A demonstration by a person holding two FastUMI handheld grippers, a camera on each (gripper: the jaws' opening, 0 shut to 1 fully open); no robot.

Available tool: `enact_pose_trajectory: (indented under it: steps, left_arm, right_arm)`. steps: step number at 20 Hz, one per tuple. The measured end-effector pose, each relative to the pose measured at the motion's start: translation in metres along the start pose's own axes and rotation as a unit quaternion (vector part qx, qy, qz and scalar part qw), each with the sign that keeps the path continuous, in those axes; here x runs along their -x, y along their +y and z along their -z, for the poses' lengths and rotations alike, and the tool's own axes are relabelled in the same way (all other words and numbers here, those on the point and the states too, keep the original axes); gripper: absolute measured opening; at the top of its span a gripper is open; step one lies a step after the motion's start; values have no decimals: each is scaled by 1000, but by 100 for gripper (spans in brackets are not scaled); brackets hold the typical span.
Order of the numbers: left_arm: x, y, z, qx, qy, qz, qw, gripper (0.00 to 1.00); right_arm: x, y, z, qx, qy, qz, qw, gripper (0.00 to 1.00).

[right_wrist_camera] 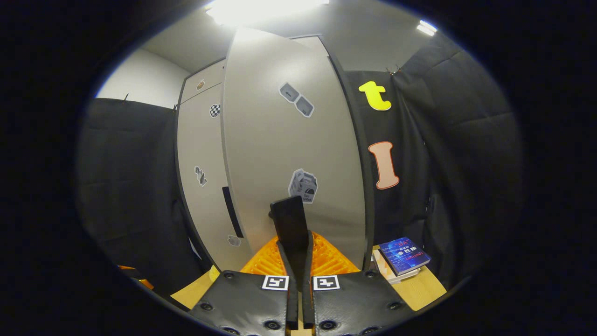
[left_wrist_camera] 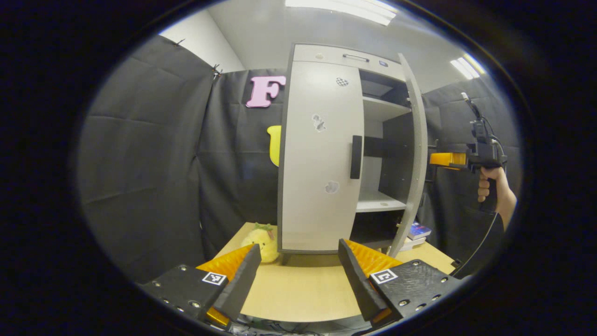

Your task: Open the right door of the double-door shoe cabinet with the right hand, and open the left door with the left hand.

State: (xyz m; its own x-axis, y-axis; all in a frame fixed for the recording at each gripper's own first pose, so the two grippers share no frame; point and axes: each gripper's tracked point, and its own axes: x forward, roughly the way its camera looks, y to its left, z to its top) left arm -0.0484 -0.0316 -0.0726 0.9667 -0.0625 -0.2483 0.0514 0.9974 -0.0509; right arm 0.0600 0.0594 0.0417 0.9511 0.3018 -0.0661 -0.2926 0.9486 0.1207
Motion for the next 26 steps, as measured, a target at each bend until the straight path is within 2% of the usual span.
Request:
enact_pose_trajectory:
  steps: [3,7,12,14,15,18,24,25,26]
  left_arm:
    - [-9,-16,4,12,6,18,1000,96]
    - [-16,-29,0,12,3,32,999,95]
    - [-25,-39,9,18,14,39,999,95]
    - [-30,-42,12,26,20,43,999,95]
    - [-31,-47,13,36,23,49,998,95]
    - [-36,-55,11,64,22,58,996,96]
    - [-42,-73,18,49,35,52,997,96]
    - [-43,-78,20,45,39,49,997,96]
    - [-44,-83,20,42,41,44,997,96]
  right_arm:
    - [5,-8,0,-3,-3,4,1000,5]
    - [15,-22,-2,20,-7,26,999,5]
    - [25,-36,-4,-1,-10,31,999,5]
    - [30,-54,-7,-7,-9,39,999,8]
    - [33,-59,-7,-9,-10,42,999,4]
    - [38,-77,-11,-2,-10,39,999,4]
    - [45,-131,-20,-24,-18,58,998,4]
    - [45,-139,-21,-30,-19,54,998,4]
    - [46,-135,-20,-44,-12,30,999,4]
